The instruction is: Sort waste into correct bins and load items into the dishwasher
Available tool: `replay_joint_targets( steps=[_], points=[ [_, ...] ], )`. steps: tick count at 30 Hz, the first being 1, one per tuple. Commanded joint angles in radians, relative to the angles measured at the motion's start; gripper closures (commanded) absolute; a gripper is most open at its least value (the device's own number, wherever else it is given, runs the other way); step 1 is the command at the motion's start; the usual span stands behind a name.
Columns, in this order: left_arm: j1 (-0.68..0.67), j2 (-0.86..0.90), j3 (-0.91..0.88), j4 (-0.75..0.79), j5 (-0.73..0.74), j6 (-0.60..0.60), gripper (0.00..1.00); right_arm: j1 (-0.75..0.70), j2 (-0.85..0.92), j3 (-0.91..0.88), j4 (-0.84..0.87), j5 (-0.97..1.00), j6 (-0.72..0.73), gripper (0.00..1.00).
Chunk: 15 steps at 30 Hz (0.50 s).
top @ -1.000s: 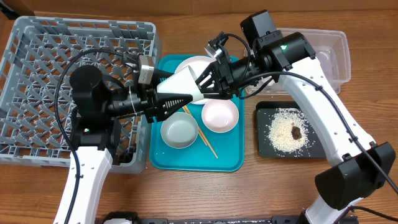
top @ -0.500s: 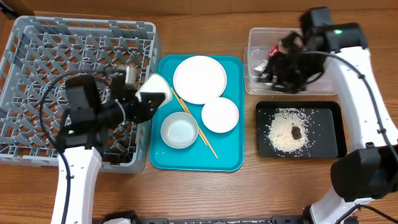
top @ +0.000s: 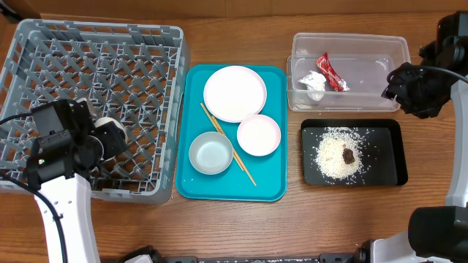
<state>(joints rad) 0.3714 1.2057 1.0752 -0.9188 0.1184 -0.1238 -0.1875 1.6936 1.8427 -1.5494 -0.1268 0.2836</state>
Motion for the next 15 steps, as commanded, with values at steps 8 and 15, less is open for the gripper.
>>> replay_joint_targets(
  steps=[8,15],
  points=[
    [0.010,0.151,0.020,0.038,-0.161,-0.023,0.71,0.009,-0.008,0.004,0.002,0.017,-0.011,0.50],
    [0.010,0.225,0.020,0.061,-0.182,-0.023,0.66,0.009,-0.008,0.004,0.001,0.017,-0.011,0.50]
  ],
)
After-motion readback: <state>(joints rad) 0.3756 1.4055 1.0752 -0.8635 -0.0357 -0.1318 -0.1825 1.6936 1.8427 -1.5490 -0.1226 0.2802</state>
